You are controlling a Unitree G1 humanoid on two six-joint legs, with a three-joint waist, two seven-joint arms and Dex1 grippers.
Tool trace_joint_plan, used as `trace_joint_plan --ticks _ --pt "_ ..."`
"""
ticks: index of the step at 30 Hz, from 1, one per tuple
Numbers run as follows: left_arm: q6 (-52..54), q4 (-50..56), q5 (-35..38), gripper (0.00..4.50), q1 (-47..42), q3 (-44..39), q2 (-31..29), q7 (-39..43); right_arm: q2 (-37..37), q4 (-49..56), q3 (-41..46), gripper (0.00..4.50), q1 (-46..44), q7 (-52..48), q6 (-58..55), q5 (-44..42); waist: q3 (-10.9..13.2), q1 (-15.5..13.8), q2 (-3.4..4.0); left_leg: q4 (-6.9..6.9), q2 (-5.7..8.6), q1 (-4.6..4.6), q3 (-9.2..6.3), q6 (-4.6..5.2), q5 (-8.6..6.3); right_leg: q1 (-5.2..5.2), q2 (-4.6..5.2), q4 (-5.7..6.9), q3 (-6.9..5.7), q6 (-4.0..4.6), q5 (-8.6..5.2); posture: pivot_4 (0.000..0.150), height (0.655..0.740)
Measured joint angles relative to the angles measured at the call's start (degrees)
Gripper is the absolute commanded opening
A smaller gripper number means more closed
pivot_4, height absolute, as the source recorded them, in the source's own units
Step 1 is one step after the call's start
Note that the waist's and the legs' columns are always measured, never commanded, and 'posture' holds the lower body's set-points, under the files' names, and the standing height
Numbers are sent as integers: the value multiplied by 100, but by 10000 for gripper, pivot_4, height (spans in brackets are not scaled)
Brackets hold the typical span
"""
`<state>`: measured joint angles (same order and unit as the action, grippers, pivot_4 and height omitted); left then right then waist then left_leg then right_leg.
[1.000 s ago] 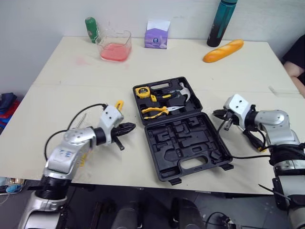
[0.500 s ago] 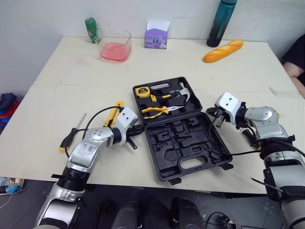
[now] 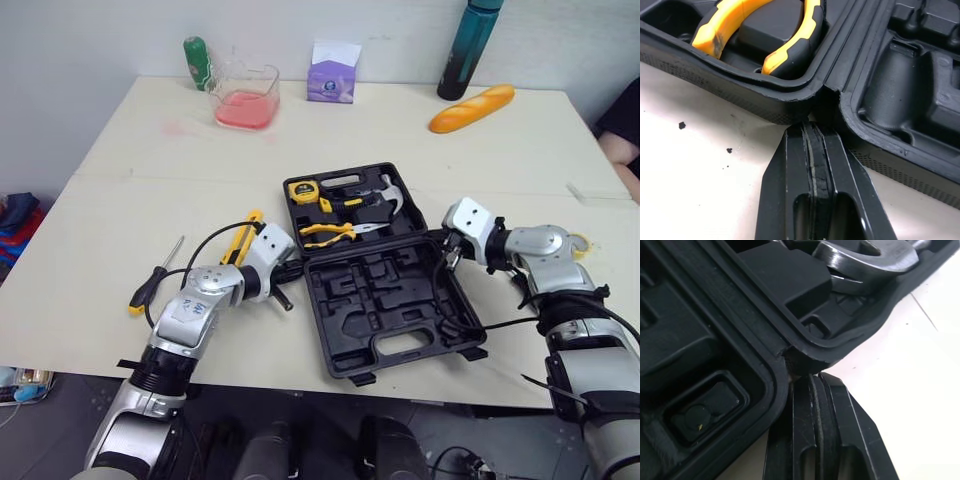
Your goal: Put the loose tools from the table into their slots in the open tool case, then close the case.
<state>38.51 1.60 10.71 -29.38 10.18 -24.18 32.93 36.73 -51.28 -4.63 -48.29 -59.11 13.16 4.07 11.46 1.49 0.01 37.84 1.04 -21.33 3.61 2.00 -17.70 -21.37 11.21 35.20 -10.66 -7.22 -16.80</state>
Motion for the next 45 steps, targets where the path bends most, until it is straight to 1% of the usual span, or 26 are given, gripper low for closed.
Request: trace_joint_plan --ticks 3,5,9,15,18,22,35,41,45 --pt "38 37 12 656 -37 21 -233 256 125 622 0 0 324 -368 -236 -136 0 -1 0 -3 -2 -1 -2 -2 -1 0 -4 -5 1 0 0 1500 7400" --pt "-30 37 8 656 -64 70 -428 521 246 1232 16 0 663 -609 -486 -287 0 0 0 -7 -4 -1 0 -4 -2 -1 -9 -11 0 0 0 1500 7400" --pt "-176 28 -28 656 -84 168 -699 917 436 2178 34 0 1203 -856 -968 -497 0 -13 0 -5 -4 -3 -1 -3 -3 -1 -9 -12 0 0 0 1500 7400" --pt "-219 30 -38 656 -73 160 -830 1082 609 3476 163 0 2043 -923 -1649 -771 0 -67 -1 -5 -8 -5 -4 -6 -5 -1 -12 -14 0 0 0 1500 7400" --pt "-225 52 -54 656 -44 148 -859 1088 671 3941 225 0 2309 -874 -1910 -807 0 -88 -1 -3 -8 -4 -1 -6 -5 -1 -13 -12 -1 0 0 1500 7400" --pt "-221 212 -55 656 68 144 -855 1081 765 4214 264 0 2497 -855 -2021 -814 0 -147 -1 -3 -11 -4 -1 -6 -7 -1 -16 -15 0 0 0 1500 7400" --pt "-335 -27 -234 656 -65 141 -734 963 756 4165 214 0 2476 -752 -1951 -805 -1 -148 -6 8 -13 -2 3 -6 -7 0 -17 -8 -2 1 1 1500 7400" --pt "-456 -162 -278 656 -131 140 -739 974 756 3989 182 0 2405 -770 -1814 -818 0 -142 -8 9 -14 -2 5 -6 -7 0 -19 -8 -4 1 2 1500 7400" --pt "-443 -104 -276 656 -80 79 -848 972 765 3711 142 0 2289 -829 -1567 -833 0 -137 -9 9 -16 0 8 -6 -7 0 -20 -8 -3 1 2 1500 7400"
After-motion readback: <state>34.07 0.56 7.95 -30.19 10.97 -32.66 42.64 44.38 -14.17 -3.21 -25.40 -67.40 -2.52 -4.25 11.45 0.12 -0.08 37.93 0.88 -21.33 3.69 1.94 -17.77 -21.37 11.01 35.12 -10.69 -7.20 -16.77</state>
